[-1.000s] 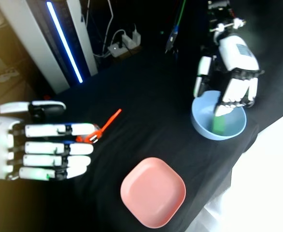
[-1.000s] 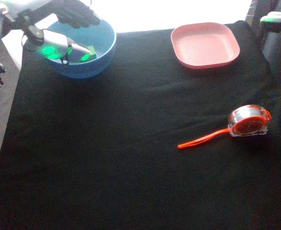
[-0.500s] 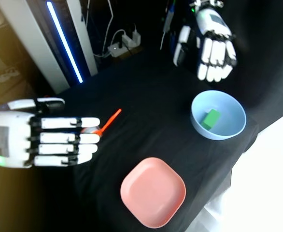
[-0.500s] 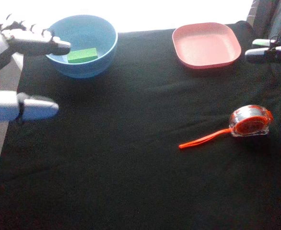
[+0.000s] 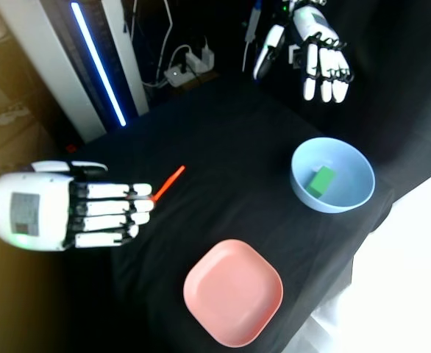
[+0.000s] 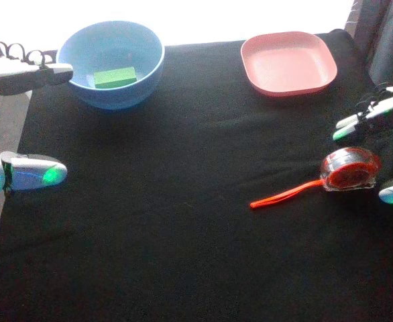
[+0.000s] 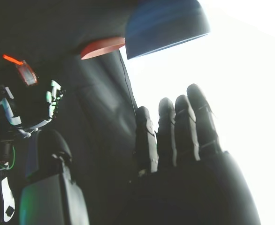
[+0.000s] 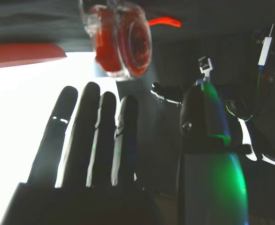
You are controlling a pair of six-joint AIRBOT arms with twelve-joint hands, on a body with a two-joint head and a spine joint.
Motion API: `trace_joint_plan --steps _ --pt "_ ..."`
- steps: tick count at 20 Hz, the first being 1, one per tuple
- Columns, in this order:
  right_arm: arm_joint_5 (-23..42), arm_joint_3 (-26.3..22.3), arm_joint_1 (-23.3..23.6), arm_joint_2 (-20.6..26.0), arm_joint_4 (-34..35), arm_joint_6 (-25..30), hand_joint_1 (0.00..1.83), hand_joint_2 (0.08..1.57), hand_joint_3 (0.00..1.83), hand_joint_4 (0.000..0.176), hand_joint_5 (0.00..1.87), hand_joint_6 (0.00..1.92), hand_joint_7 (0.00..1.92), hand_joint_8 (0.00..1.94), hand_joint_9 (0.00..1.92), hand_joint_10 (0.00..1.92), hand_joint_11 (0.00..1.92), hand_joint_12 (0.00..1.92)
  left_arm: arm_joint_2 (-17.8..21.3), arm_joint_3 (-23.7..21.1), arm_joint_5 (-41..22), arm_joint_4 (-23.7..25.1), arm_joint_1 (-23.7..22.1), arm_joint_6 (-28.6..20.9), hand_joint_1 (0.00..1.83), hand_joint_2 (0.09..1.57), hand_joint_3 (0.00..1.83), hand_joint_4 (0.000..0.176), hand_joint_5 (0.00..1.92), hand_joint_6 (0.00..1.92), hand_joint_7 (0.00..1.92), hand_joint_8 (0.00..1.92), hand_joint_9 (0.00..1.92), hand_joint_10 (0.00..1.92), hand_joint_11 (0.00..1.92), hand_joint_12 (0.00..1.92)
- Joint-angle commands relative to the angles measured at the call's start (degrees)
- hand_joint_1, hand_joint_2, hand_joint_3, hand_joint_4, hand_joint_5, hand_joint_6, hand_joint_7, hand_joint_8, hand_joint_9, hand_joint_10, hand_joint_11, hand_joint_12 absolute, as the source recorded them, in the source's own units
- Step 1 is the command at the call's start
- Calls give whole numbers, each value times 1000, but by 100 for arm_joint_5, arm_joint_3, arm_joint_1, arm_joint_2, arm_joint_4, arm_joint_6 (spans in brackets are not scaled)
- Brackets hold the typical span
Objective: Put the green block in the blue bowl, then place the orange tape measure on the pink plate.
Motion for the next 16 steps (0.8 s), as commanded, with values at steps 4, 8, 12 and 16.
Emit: trace_joint_plan --steps 4,8,12,16 --pt "420 140 114 -202 248 38 1160 1040 1 0 1059 654 825 35 544 834 357 1433 -11 0 -712 -154 51 -61 626 820 0 93 364 0 259 0 190 4 0 789" --pt "190 311 144 -436 254 38 1142 1092 0 0 1004 951 770 270 528 1137 444 1536 2 1 -733 -161 51 -68 641 811 0 89 368 2 271 9 208 9 0 745" --pt "11 399 145 -532 272 38 1280 1013 0 0 711 1191 394 1301 437 1563 435 1712 2 0 -791 -160 60 -98 656 800 0 105 386 4 298 7 217 6 0 766" --pt "-46 413 144 -559 282 38 1357 986 0 0 575 1496 416 1478 464 1653 425 1764 4 -1 -819 -161 91 -127 664 811 0 114 405 4 305 2 211 1 0 757"
